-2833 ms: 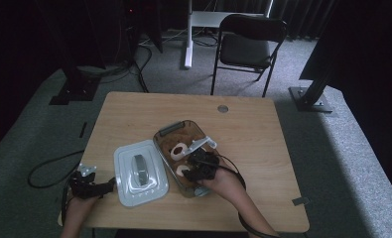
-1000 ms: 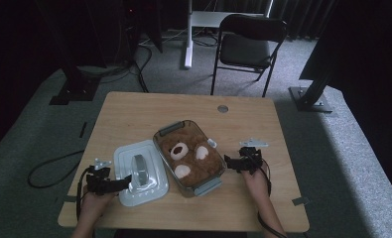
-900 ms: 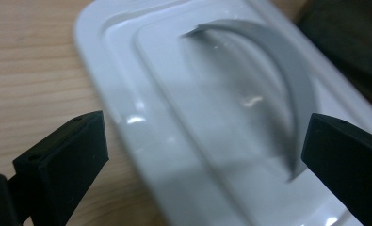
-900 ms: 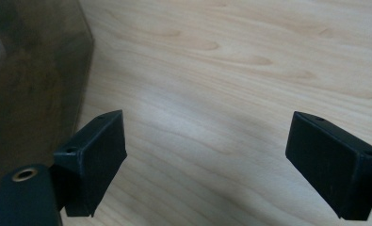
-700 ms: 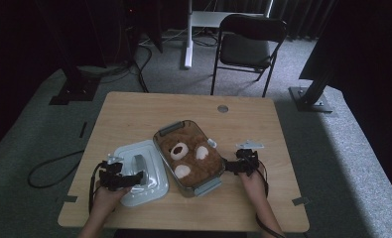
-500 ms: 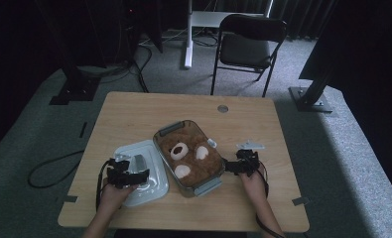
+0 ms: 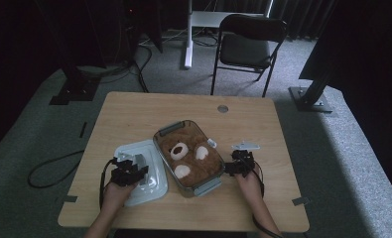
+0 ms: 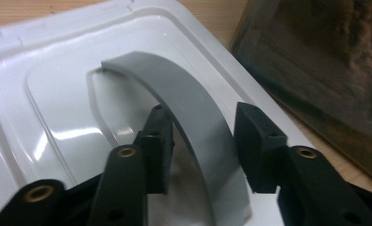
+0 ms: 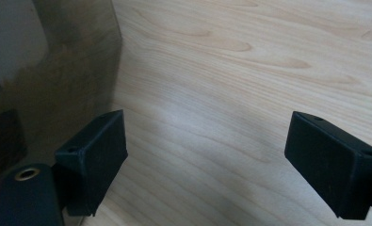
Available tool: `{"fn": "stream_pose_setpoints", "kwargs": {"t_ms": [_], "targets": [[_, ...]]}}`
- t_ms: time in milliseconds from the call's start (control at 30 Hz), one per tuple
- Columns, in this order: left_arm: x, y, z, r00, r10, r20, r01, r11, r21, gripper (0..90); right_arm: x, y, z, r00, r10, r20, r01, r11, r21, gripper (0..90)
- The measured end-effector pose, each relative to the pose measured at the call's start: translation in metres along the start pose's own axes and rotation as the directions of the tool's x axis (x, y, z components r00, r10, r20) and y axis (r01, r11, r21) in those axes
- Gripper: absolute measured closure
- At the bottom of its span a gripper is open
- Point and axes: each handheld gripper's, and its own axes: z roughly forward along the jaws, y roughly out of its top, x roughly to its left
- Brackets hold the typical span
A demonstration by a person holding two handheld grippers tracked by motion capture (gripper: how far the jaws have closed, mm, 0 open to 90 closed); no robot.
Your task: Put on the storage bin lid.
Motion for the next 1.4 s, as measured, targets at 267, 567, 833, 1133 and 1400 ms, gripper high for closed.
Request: {"fn": "stream_pose_setpoints", "kwargs": {"t_ms": [267, 567, 833, 1133, 1400], "targets": [[0.013, 0.001, -0.015, 0.9973, -0.067, 0.031, 0.069, 0.9962, -0.054, 72.2, 0.000, -0.005, 0.001, 0.9995, 0.011, -0.028, -0.011, 1.000, 0.004, 12.8], [0.023, 0.009, -0.046, 0.9940, -0.094, 0.057, 0.101, 0.9862, -0.132, 74.2, 0.007, -0.008, 0.002, 0.9942, -0.015, -0.106, 0.015, 1.000, 0.004, 12.6], [0.020, 0.029, -0.095, 0.9958, -0.060, 0.069, 0.076, 0.9623, -0.261, 74.2, 0.027, -0.006, 0.004, 0.9866, -0.070, -0.148, 0.072, 0.997, 0.003, 12.5], [-0.007, 0.044, -0.129, 0.9882, 0.027, 0.150, 0.024, 0.9431, -0.332, 74.3, 0.051, -0.003, 0.005, 0.9789, -0.112, -0.171, 0.111, 0.994, -0.011, 12.6], [-0.031, 0.055, -0.132, 0.9684, 0.084, 0.235, 0.002, 0.9400, -0.341, 74.4, 0.074, -0.001, 0.003, 0.9528, -0.152, -0.263, 0.154, 0.988, -0.010, 12.6]]}}
